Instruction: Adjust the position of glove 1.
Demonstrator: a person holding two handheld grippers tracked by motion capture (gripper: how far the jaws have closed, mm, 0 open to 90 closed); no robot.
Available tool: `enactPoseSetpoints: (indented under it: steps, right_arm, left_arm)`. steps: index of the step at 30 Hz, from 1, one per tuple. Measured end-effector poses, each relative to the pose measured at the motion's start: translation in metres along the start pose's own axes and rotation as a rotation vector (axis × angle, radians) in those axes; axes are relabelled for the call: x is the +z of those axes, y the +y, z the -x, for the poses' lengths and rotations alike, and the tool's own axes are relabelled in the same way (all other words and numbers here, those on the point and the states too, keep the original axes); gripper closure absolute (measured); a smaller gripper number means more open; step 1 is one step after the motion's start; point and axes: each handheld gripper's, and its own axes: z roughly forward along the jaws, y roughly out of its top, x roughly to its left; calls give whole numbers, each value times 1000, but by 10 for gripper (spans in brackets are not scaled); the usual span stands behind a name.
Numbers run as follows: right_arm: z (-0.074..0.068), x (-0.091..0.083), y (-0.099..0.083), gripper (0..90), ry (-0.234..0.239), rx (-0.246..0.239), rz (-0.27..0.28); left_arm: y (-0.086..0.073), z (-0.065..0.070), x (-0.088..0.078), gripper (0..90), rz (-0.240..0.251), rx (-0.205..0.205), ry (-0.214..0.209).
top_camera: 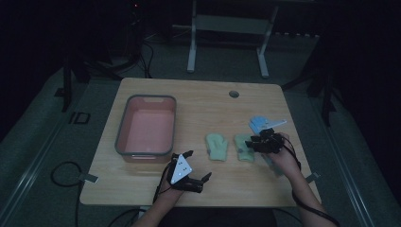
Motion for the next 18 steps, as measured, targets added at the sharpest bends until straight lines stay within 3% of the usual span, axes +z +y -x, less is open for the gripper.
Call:
enactPoseSetpoints:
  steps: [6,11,13,18]
  right_arm:
    - [1,11,-2,600,-6,0,-15]
    - [1,27,-11,584,-19,-4,-74]
    - [0,31,-15,584,-20,3,-66]
    - [-2,33,-15,673,-33,-8,-73]
  left_arm:
    - [0,0,0,0,-5,2,0]
    - [0,1,0,1,-6,6,2]
    - [0,1,0,0,-6,4,3]
    - [0,0,1,0,-8,3,3]
